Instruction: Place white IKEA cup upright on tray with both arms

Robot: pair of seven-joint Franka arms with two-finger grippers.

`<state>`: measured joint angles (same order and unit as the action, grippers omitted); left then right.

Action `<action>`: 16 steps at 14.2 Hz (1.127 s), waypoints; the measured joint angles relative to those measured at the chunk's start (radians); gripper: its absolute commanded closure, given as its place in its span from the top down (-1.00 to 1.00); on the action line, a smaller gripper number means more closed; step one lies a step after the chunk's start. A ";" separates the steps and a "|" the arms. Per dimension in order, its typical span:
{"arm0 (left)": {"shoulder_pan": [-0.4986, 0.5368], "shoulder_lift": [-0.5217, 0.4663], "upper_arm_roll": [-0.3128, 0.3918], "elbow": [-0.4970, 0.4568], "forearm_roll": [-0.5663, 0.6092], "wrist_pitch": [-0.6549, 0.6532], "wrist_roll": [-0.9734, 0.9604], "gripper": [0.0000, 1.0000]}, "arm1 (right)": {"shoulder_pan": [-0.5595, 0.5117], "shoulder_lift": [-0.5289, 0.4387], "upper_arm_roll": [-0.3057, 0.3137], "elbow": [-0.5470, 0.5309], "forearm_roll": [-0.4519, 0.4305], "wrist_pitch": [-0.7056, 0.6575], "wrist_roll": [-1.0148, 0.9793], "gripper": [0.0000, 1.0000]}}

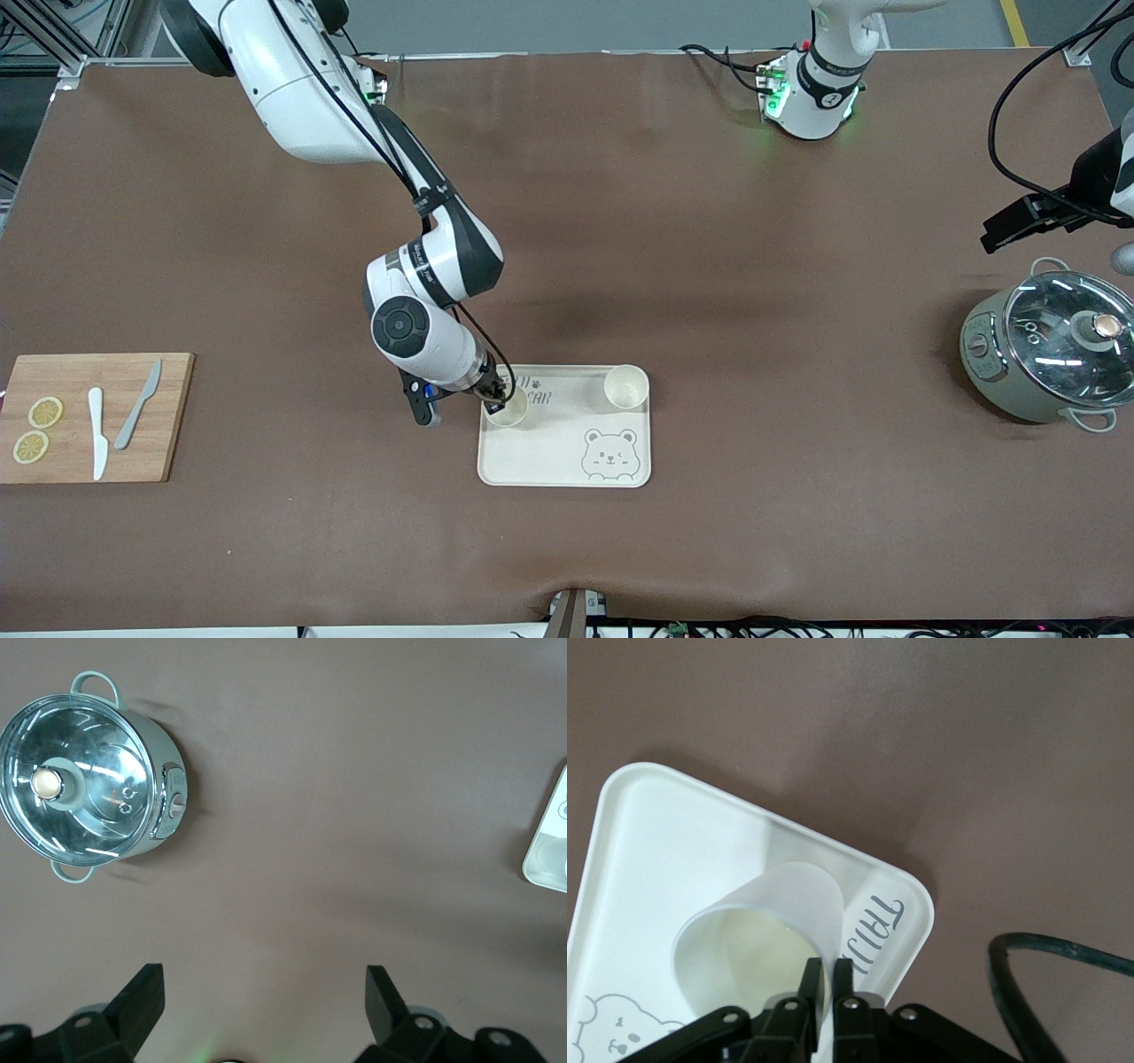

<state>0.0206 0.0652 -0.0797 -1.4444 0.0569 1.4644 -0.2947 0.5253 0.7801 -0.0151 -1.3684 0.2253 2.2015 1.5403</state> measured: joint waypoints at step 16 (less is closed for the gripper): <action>-0.003 -0.010 -0.006 -0.009 -0.006 0.011 0.026 1.00 | -0.070 -0.102 -0.017 0.066 0.000 -0.144 -0.118 1.00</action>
<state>0.0181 0.0552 -0.0860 -1.4537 0.0511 1.4753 -0.2686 0.4548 0.6784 -0.0319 -1.3020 0.2253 2.0572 1.4227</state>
